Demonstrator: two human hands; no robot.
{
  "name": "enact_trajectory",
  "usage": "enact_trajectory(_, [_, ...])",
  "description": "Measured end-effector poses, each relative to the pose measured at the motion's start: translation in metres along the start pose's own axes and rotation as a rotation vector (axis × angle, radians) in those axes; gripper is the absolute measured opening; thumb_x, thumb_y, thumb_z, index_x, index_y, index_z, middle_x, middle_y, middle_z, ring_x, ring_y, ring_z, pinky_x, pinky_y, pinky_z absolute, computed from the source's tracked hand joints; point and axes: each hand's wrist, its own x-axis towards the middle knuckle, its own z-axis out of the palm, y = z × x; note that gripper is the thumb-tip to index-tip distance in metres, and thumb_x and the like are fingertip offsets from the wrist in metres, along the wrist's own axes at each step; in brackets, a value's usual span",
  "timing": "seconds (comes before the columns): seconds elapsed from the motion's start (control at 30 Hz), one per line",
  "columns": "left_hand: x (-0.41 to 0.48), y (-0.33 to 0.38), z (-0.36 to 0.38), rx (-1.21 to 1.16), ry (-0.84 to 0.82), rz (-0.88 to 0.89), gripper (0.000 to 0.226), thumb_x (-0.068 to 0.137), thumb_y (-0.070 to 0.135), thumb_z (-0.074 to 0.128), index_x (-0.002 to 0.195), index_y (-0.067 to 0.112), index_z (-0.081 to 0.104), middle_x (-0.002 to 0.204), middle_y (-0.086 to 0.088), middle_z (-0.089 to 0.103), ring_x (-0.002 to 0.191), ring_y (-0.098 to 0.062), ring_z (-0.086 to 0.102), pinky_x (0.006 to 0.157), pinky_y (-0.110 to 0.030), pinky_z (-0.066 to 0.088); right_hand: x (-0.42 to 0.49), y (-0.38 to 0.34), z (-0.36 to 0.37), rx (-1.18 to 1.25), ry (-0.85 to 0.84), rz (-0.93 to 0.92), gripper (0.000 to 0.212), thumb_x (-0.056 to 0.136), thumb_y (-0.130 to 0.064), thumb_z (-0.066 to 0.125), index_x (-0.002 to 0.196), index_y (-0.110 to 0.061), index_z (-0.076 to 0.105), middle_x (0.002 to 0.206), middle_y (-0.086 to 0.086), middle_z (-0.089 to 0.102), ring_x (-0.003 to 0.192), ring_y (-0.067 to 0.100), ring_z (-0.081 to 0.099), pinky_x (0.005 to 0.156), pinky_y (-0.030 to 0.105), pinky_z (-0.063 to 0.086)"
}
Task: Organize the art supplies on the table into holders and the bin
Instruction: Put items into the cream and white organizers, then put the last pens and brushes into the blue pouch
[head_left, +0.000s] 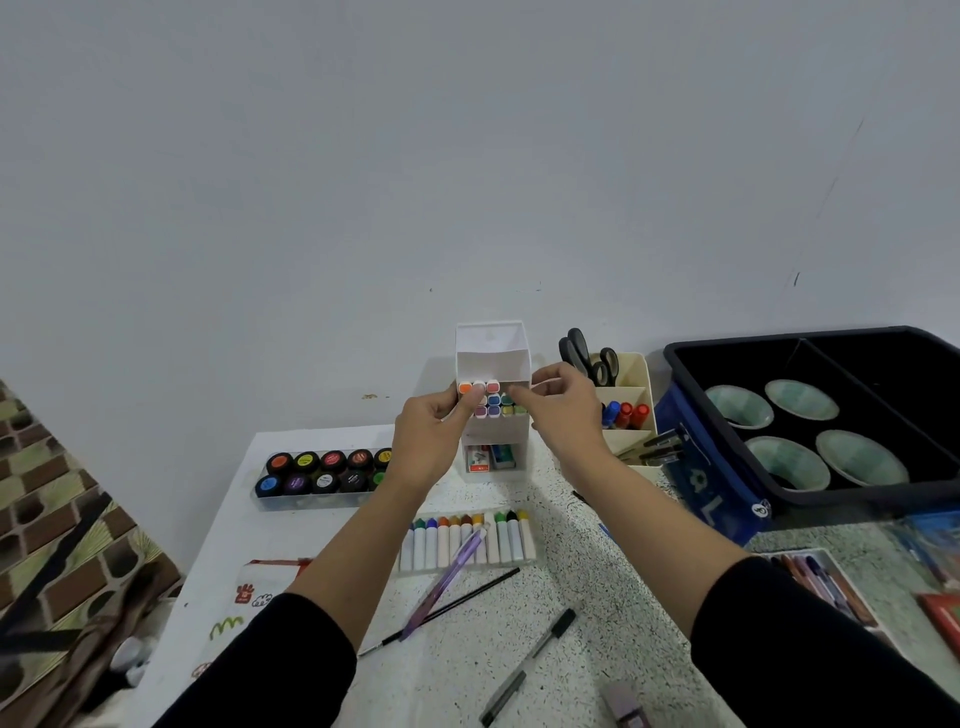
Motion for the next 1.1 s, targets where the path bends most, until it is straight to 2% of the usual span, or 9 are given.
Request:
enact_trajectory(0.17, [-0.001, 0.002, -0.003, 0.066, 0.002, -0.019, 0.01, 0.094, 0.053, 0.058, 0.094, 0.053, 0.068, 0.086, 0.024, 0.074, 0.093, 0.007, 0.065, 0.092, -0.026, 0.049, -0.005, 0.001, -0.005, 0.003, -0.027, -0.04, 0.028, 0.079, -0.038, 0.082, 0.092, -0.024, 0.061, 0.088, 0.001, 0.068, 0.088, 0.02, 0.066, 0.081, 0.048, 0.059])
enact_trajectory(0.27, [-0.011, 0.003, -0.006, 0.063, -0.029, -0.023, 0.009, 0.093, 0.055, 0.057, 0.099, 0.06, 0.062, 0.087, 0.041, 0.066, 0.1, 0.008, 0.06, 0.096, -0.025, 0.049, -0.015, 0.003, -0.014, 0.022, -0.072, -0.047, 0.03, 0.083, -0.039, 0.079, 0.101, -0.024, 0.06, 0.094, 0.0, 0.069, 0.092, 0.017, 0.067, 0.085, 0.046, 0.058])
enact_trajectory(0.33, [-0.026, -0.002, -0.012, 0.119, -0.01, -0.011, 0.012, 0.095, 0.049, 0.059, 0.105, 0.051, 0.065, 0.09, 0.041, 0.064, 0.086, 0.013, 0.058, 0.082, -0.015, 0.049, -0.025, 0.006, -0.023, -0.036, -0.091, -0.072, 0.027, 0.086, -0.035, 0.077, 0.105, -0.026, 0.059, 0.096, -0.002, 0.068, 0.093, 0.014, 0.065, 0.086, 0.04, 0.057])
enact_trajectory(0.43, [-0.053, -0.026, -0.023, 0.426, -0.039, 0.068, 0.012, 0.093, 0.039, 0.066, 0.096, 0.029, 0.071, 0.089, 0.019, 0.069, 0.066, 0.008, 0.061, 0.061, -0.015, 0.05, -0.047, 0.017, -0.044, -0.131, -0.138, -0.11, 0.018, 0.09, -0.026, 0.072, 0.104, -0.024, 0.061, 0.096, -0.006, 0.067, 0.092, 0.008, 0.063, 0.082, 0.029, 0.055])
enact_trajectory(0.5, [-0.071, -0.043, -0.027, 0.661, -0.158, 0.063, 0.015, 0.089, 0.047, 0.068, 0.087, 0.032, 0.068, 0.084, 0.019, 0.066, 0.068, 0.003, 0.061, 0.066, -0.022, 0.054, -0.063, 0.029, -0.058, -0.199, -0.195, -0.146, 0.011, 0.091, -0.021, 0.071, 0.098, -0.023, 0.063, 0.091, -0.006, 0.068, 0.086, 0.006, 0.064, 0.078, 0.024, 0.054])
enact_trajectory(0.63, [-0.094, -0.061, -0.027, 0.92, -0.294, 0.088, 0.027, 0.085, 0.062, 0.065, 0.097, 0.038, 0.062, 0.088, 0.019, 0.06, 0.077, -0.002, 0.054, 0.063, -0.017, 0.038, -0.086, 0.053, -0.077, -0.352, -0.265, -0.172, 0.009, 0.092, -0.016, 0.071, 0.089, -0.024, 0.067, 0.079, -0.007, 0.069, 0.075, 0.003, 0.063, 0.067, 0.018, 0.052])
enact_trajectory(0.8, [-0.097, -0.068, -0.02, 0.926, -0.27, 0.184, 0.021, 0.088, 0.049, 0.068, 0.103, 0.033, 0.066, 0.085, 0.02, 0.061, 0.069, -0.001, 0.049, 0.068, -0.02, 0.035, -0.108, 0.074, -0.094, -0.532, -0.322, -0.238, 0.008, 0.092, -0.016, 0.069, 0.093, -0.024, 0.069, 0.079, -0.015, 0.067, 0.078, 0.001, 0.063, 0.066, 0.015, 0.049])
enact_trajectory(0.9, [-0.098, -0.07, -0.016, 0.928, -0.261, 0.194, 0.013, 0.091, 0.041, 0.066, 0.098, 0.031, 0.07, 0.083, 0.018, 0.06, 0.068, -0.003, 0.05, 0.062, -0.015, 0.033, -0.121, 0.085, -0.104, -0.555, -0.315, -0.286, 0.01, 0.091, -0.012, 0.069, 0.094, -0.022, 0.07, 0.083, -0.016, 0.066, 0.081, 0.003, 0.063, 0.068, 0.015, 0.049])
enact_trajectory(1.1, [-0.108, -0.049, 0.019, 0.678, -0.259, 0.244, 0.011, 0.097, 0.037, 0.06, 0.101, 0.032, 0.067, 0.084, 0.017, 0.059, 0.073, -0.004, 0.056, 0.066, -0.021, 0.044, -0.13, 0.092, -0.137, -0.552, -0.13, -0.357, 0.012, 0.092, -0.008, 0.067, 0.098, -0.018, 0.07, 0.088, -0.012, 0.066, 0.082, 0.005, 0.062, 0.071, 0.014, 0.047])
